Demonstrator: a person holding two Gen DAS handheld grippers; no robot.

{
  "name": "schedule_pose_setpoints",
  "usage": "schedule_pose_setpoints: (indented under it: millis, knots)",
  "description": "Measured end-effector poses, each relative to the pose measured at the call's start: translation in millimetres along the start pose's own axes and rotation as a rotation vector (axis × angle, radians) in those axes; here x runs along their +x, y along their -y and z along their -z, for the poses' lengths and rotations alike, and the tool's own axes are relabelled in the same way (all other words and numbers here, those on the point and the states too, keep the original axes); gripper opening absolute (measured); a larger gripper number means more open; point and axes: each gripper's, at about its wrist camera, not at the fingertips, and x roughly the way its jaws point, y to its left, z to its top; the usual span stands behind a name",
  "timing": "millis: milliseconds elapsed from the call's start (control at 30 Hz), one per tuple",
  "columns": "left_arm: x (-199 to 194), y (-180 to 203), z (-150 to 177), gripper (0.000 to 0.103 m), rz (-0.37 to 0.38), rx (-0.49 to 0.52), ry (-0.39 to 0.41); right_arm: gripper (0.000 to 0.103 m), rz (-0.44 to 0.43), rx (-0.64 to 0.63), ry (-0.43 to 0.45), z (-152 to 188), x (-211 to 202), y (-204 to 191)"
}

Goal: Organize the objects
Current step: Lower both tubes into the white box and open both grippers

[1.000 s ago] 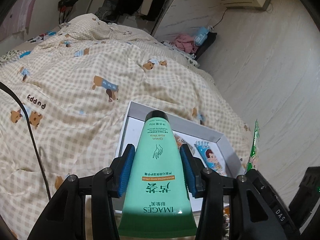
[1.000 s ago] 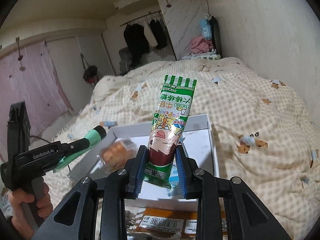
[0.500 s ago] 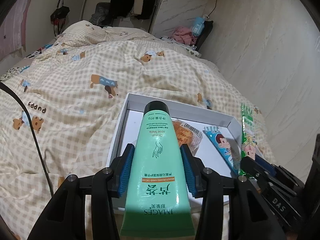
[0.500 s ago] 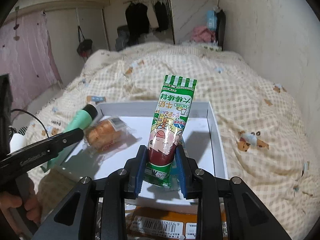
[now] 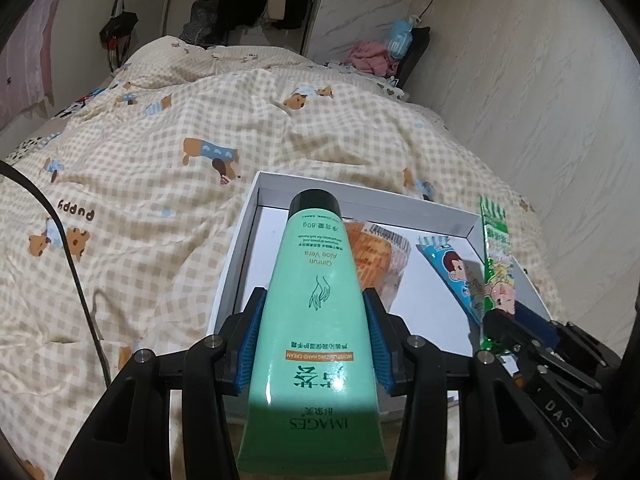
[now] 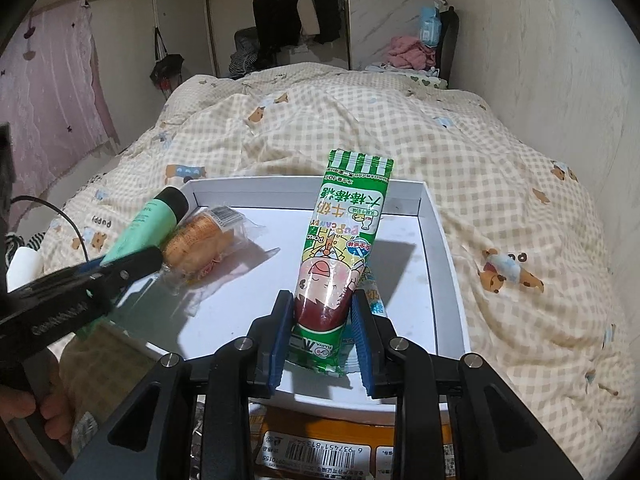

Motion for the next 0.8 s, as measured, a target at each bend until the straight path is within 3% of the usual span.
schedule_pose_setpoints:
  millis: [67, 133, 433, 800]
  knots:
    - [-3.6, 3.3, 0.2, 0.072, 0.004, 0.016, 0.016, 0.036, -0.004, -0.006, 0.005, -0.4, -0.7, -1.7]
    - [-8.5, 7.9, 1.2, 0.085, -0.007, 0.038, 0.04, 0.073, 0.006, -0.017, 0.026, -0.9, -4.5, -4.6]
    - [-23.6, 3.5, -0.1, 0.087, -0.006, 0.015, 0.108, 0.074, -0.014, 0.028, 0.083, 0.1, -16.0, 3.9]
    - [-60.0, -34.5, -18.9, 0.088, 0.07, -0.171, 0.165, 0.074, -0.095, 0.138, 0.204, -14.4, -53.4, 27.8]
